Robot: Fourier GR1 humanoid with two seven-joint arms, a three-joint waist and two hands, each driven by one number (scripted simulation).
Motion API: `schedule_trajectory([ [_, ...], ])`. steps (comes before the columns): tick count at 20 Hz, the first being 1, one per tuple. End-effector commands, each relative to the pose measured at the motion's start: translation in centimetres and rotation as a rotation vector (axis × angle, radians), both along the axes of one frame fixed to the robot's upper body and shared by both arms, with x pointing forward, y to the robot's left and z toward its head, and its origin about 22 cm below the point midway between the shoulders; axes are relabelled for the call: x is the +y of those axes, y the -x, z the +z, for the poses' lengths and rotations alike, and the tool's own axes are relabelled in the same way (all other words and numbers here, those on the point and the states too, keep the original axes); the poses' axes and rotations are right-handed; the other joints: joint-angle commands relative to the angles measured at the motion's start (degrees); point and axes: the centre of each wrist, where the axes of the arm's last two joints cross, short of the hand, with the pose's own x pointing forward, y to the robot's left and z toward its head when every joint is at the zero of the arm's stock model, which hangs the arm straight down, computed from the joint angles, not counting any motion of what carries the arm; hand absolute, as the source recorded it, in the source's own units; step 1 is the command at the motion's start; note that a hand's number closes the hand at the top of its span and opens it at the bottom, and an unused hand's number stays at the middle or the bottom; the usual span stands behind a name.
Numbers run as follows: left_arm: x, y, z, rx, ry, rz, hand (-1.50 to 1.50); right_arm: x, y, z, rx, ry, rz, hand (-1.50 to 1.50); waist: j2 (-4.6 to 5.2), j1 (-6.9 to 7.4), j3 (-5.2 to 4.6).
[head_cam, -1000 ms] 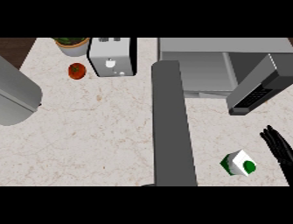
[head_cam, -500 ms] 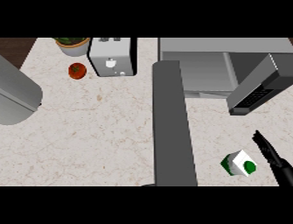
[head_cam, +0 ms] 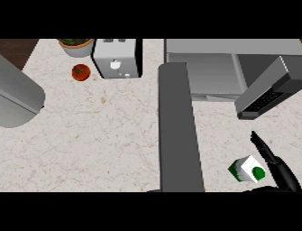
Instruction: Pick up the milk, place it into the microwave and close the microwave
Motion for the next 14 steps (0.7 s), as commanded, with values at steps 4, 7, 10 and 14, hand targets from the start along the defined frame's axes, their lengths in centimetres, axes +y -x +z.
schedule_trajectory([
  [4, -0.2, -0.1, 0.6, -0.051, 0.013, -0.033, -1.5, 1.2, -1.0, -1.5, -0.045, -0.151, 0.057, -1.5, 0.12, 0.13, 0.04],
  [7, -0.9, 0.5, 0.9, -0.047, 0.029, -0.04, -1.5, 1.9, -0.4, -2.2, -0.055, -0.168, 0.068, -1.5, 0.14, 0.39, 0.1],
  [10, -0.2, 0.6, 1.1, -0.029, 0.03, -0.038, -1.5, 2.4, 0.1, -2.7, -0.028, -0.237, 0.088, 1.5, 0.14, 0.19, 0.12],
  [14, 0.4, 0.1, 0.1, -0.042, 0.032, -0.035, -1.5, 3.4, -2.4, -1.8, -0.053, -0.205, 0.175, 1.5, 0.21, 0.47, 0.1],
])
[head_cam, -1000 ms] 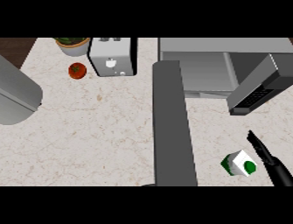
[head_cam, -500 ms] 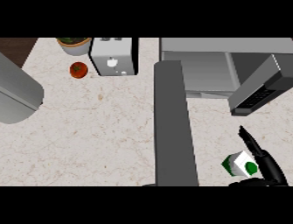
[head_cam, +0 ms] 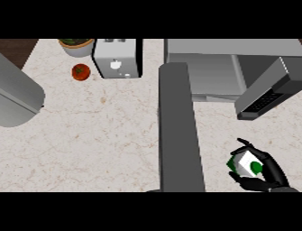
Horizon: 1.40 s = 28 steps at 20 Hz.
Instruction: Pick up the milk, place it into the microwave and close the microwave
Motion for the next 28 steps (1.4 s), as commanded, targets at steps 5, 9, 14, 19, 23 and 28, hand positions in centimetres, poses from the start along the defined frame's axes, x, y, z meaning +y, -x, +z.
schedule_trajectory([
  [5, 0.0, 0.4, 0.9, -0.026, 0.014, -0.024, -1.5, 2.1, -1.1, -0.5, -0.128, -0.164, 0.113, 1.5, 0.37, 0.4, 0.62],
  [9, -0.9, 0.1, 1.2, -0.025, 0.017, -0.038, -1.5, 4.8, -2.5, -0.7, -0.15, -0.213, 0.027, 1.5, 0.51, 0.21, 0.65],
  [14, 0.3, 0.8, 1.0, -0.035, 0.029, -0.029, -1.5, 7.8, -3.5, -0.9, -0.202, -0.197, -0.231, 1.5, 0.25, 0.09, 0.5],
  [19, 0.6, 0.5, 0.8, -0.037, 0.044, -0.004, -1.5, 9.8, -4.8, -0.7, -0.211, -0.184, -0.177, 1.5, 0.28, -0.25, 0.44],
  [23, 0.2, 0.2, 1.4, -0.027, 0.028, -0.031, -1.5, 9.9, -9.3, 2.5, -0.253, -0.146, -0.211, 1.5, 0.3, -0.2, 0.43],
  [28, 1.0, 0.8, 0.9, 0.013, 0.029, -0.047, -1.5, 9.9, -12.2, 4.9, -0.282, -0.109, -0.229, 1.5, 0.35, 0.09, 0.41],
])
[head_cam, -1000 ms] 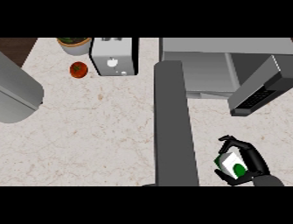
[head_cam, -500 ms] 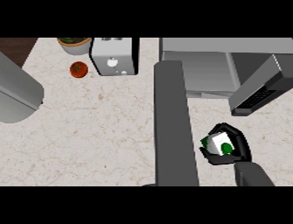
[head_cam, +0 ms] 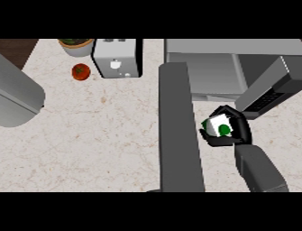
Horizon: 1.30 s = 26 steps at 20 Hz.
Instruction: Pick up the milk, place it into the microwave and close the microwave
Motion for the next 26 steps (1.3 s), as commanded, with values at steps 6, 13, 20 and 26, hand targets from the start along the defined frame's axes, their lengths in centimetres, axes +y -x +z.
schedule_trajectory([
  [6, -0.3, -0.1, -0.6, -0.008, -0.021, -0.01, -1.5, -0.5, -5.7, 5.4, -0.021, 0.068, -0.02, 1.5, 0.31, 0.68, -0.01],
  [13, 0.3, -1.5, 0.0, -0.007, -0.01, -0.023, -1.5, -2.4, -8.7, 9.8, -0.013, 0.1, -0.048, 1.5, 1.14, 2.22, 0.1],
  [20, 0.1, -3.5, 0.4, -0.053, -0.021, -0.052, -1.5, -1.8, -10.8, 12.9, -0.036, 0.264, -0.142, 1.5, 2.17, 3.85, 0.14],
  [26, 0.4, -4.5, 0.2, -0.069, -0.01, -0.083, -1.5, -3.0, -11.7, 15.0, -0.045, 0.327, -0.27, 1.5, 3.17, 5.28, 0.22],
])
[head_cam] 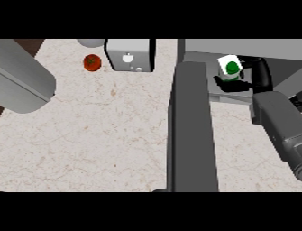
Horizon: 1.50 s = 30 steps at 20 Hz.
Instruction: Pick up the milk, place it into the microwave and close the microwave
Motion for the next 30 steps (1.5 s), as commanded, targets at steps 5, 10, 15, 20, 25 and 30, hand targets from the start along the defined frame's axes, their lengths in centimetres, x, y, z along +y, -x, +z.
schedule_trajectory([
  [5, 0.5, -1.4, 0.1, -0.008, 0.01, -0.022, -1.5, -2.0, -0.1, 1.0, -0.019, 0.052, -0.108, 1.5, 1.33, 1.23, 0.19],
  [10, 0.2, -1.7, 0.5, -0.017, -0.021, -0.039, -1.5, -2.8, -0.6, 2.5, -0.034, 0.065, -0.164, 1.5, 1.81, 2.44, 0.27],
  [15, 0.6, -2.1, 0.6, -0.014, -0.023, -0.048, -1.5, -4.0, -0.9, 3.7, -0.044, 0.067, -0.19, 1.5, 2.42, 3.6, 0.35],
  [20, 0.6, -2.5, 0.5, -0.022, -0.026, -0.045, -1.5, -5.1, -0.8, 4.4, -0.043, 0.085, -0.207, 1.5, 2.79, 4.23, 0.36],
  [25, 0.8, -2.9, 0.6, -0.024, -0.038, -0.049, -1.5, -5.5, -0.7, 4.5, -0.043, 0.085, -0.218, 1.5, 3.19, 4.7, 0.42],
  [30, 0.4, -3.0, 1.0, -0.023, -0.077, -0.05, -1.5, -5.3, -1.2, 5.4, -0.063, 0.067, -0.23, 1.5, 3.23, 5.48, 0.52],
])
